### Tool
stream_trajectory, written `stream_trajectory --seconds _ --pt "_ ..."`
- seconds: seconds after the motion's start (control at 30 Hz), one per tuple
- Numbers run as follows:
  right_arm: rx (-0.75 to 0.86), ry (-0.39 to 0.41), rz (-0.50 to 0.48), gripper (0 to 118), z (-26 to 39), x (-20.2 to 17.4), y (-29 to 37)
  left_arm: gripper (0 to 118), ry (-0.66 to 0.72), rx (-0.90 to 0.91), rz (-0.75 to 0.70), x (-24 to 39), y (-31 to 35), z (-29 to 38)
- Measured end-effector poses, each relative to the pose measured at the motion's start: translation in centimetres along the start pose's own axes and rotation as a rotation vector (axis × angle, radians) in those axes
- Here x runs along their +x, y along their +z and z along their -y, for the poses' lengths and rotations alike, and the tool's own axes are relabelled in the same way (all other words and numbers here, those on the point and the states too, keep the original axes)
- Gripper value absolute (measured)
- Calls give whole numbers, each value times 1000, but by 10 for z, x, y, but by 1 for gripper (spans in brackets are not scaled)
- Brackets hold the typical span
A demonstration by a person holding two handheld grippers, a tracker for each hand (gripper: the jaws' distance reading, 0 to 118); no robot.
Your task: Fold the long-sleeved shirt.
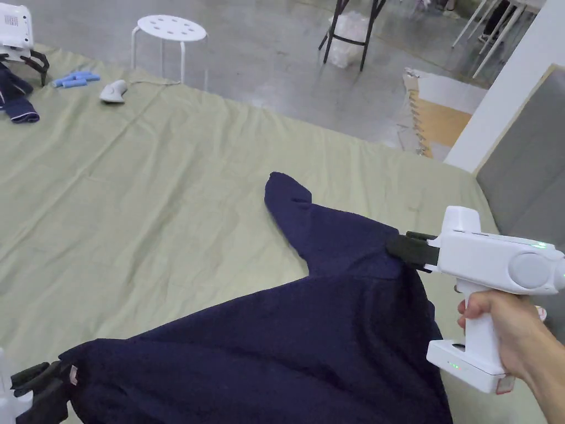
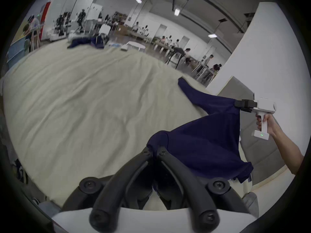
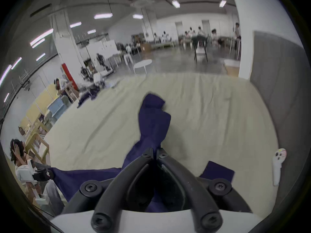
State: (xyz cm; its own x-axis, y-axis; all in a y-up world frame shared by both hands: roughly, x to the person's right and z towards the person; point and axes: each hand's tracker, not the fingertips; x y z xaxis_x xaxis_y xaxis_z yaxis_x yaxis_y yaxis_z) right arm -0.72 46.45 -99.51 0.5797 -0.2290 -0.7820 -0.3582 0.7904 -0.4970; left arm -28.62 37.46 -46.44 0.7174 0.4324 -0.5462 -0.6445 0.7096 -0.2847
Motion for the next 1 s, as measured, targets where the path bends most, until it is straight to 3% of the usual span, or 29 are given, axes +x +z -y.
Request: stream_trajectory --seconds 0.2,0.53,0.7,1.0 --pt "204 100 38 0 -48 -28 124 7 -96 157 40 35 35 -61" --pt "461 229 208 0 -155 -87 285 7 -249 439 97 126 93 -242" --pt "549 241 271 0 -199 -103 322 7 -326 511 77 171 106 -332" --pt "655 183 326 0 -284 -104 355 7 -361 589 39 235 107 -450"
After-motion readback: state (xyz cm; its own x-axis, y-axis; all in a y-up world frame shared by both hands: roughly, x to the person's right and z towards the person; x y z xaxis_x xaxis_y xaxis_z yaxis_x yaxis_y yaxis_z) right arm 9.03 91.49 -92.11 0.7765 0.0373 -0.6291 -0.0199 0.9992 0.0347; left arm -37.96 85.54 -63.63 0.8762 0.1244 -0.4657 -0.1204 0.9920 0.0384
